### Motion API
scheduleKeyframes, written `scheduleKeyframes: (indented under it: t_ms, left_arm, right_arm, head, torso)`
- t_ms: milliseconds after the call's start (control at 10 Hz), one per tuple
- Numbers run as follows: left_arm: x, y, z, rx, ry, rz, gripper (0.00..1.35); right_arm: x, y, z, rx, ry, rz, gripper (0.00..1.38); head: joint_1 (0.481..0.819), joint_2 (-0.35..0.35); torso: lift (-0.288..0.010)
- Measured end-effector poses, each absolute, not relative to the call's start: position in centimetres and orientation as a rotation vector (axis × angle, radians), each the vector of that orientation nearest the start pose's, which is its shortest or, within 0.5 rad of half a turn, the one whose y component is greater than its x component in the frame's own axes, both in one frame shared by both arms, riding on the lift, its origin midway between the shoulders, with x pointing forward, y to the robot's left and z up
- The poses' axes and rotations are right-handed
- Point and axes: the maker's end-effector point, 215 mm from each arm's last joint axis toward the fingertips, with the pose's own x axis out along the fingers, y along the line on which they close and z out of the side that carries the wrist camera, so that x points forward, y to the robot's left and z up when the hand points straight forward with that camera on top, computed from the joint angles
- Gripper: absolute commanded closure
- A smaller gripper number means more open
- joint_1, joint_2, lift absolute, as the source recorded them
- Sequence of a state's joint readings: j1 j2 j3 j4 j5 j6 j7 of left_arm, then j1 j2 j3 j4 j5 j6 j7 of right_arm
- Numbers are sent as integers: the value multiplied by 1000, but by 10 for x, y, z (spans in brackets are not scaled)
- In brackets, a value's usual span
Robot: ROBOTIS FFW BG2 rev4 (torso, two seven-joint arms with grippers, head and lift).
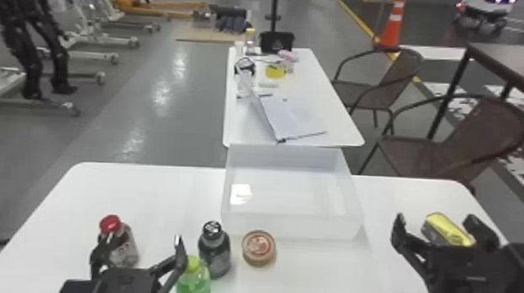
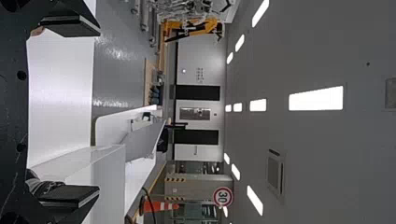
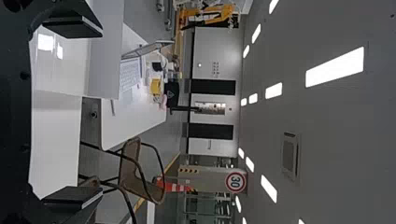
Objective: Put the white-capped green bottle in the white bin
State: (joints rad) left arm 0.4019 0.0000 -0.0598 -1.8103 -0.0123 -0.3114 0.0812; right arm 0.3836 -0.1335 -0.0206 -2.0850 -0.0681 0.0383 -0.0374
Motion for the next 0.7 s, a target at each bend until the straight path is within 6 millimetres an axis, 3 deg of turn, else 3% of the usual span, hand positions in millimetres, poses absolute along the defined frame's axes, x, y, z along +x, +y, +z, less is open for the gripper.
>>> scheduleKeyframes:
  t_ms: [300,700]
  left_arm:
    - [463,212,-328,-23,-150,27,111]
    - [463,214,-327,-26,-151,31,111]
  right_arm:
    - [469,-303,-246,-85,-151,-177,105]
    - [440,-357,-264,-63,-162,-342,105]
  head:
    - [549,0]
    - [549,0]
  torso:
    - [-100]
    - [-100]
